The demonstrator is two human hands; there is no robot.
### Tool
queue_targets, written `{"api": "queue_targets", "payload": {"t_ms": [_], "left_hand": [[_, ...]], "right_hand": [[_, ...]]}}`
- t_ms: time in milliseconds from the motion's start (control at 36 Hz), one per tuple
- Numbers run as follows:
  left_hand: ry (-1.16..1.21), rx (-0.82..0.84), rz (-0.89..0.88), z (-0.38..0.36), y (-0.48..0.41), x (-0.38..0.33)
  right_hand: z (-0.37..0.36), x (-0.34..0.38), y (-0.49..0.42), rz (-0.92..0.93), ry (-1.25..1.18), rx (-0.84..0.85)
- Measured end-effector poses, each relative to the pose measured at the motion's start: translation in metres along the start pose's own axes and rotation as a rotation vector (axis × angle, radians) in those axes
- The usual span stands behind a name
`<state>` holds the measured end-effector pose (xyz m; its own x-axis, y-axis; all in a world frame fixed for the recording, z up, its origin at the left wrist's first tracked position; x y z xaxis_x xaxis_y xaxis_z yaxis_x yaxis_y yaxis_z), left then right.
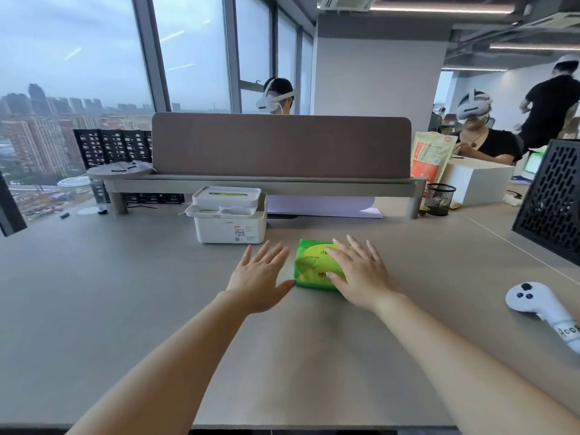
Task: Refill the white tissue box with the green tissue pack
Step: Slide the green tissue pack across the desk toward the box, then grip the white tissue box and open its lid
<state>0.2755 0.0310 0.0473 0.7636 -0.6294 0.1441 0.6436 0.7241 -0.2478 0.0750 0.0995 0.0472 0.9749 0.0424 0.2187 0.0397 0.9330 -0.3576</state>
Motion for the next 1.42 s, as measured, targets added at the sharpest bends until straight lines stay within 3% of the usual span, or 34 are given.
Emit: {"api": "queue_targets", "payload": {"t_ms": [222, 583, 1111, 1250, 1417], "left_hand": [[0.073, -0.127, 0.216, 0.013, 0.005, 0.083], [-0.022, -0.055, 0.319, -0.011, -0.031, 0.179], [-0.086, 0.025, 0.16, -0.022, -0.065, 0.172], [-0.087, 0.03, 0.151, -0.019, -0.048, 0.165], [-0.07, 0.002, 0.142, -0.014, -0.023, 0.153]], "right_hand": [[-0.016, 0.066, -0.066, 0.065, -0.151, 0.027], [-0.079, 0.125, -0.175, -0.078, -0.043, 0.144], [-0.086, 0.135, -0.168, 0.092, 0.063, -0.287], [-0.076, 0.139, -0.158, 0.1, 0.013, -0.285], [-0.059, 0.14, -0.131, 0.039, -0.238, -0.192]]}}
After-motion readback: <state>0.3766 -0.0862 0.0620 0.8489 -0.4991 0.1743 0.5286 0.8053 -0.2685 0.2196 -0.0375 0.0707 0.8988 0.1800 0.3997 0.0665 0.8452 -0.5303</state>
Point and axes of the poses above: each hand's wrist, its own y-axis away from the middle knuckle, its own z-axis out of the back of the hand, x = y × z, the point moved 2 cm from there along -y, towards the middle knuckle, and after that the axes turned 10 degrees about -y, right-handed, at the moved point
